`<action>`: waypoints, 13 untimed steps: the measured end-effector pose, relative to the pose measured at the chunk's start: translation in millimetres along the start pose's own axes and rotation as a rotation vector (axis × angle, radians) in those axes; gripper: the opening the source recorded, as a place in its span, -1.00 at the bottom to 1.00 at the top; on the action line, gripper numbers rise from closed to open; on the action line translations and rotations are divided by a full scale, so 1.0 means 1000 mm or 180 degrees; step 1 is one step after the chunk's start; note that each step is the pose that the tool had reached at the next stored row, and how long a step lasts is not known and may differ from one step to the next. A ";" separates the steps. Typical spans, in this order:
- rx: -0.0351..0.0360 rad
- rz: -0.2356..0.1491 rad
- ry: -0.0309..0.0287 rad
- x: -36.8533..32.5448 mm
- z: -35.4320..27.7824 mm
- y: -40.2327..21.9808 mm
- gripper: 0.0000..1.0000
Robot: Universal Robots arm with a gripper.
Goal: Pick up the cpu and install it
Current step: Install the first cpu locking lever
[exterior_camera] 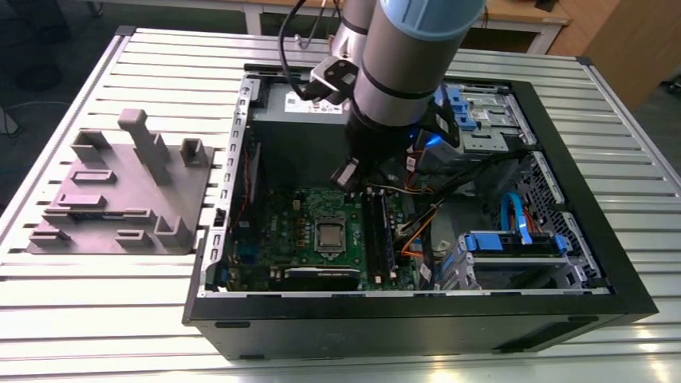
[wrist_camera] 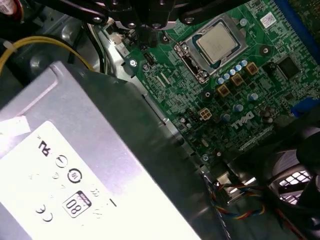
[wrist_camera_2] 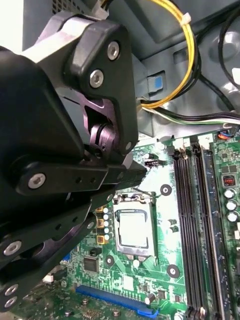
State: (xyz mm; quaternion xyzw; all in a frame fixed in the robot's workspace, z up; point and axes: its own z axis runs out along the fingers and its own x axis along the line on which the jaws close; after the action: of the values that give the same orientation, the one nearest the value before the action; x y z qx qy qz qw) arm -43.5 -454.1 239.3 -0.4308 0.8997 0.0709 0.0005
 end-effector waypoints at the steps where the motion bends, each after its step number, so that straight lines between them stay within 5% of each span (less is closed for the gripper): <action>1: 0.0000 -0.0005 0.0000 0.0003 0.0005 0.0003 -0.80; 6: -0.0007 -0.0139 0.0016 0.0015 0.0007 0.0004 -0.80; 13: -0.0001 -0.0151 0.0027 0.0059 -0.0002 -0.0032 -0.80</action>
State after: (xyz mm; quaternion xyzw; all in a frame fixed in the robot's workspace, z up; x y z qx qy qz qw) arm -44.8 -460.7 238.7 -0.4523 0.8892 0.0691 -0.0017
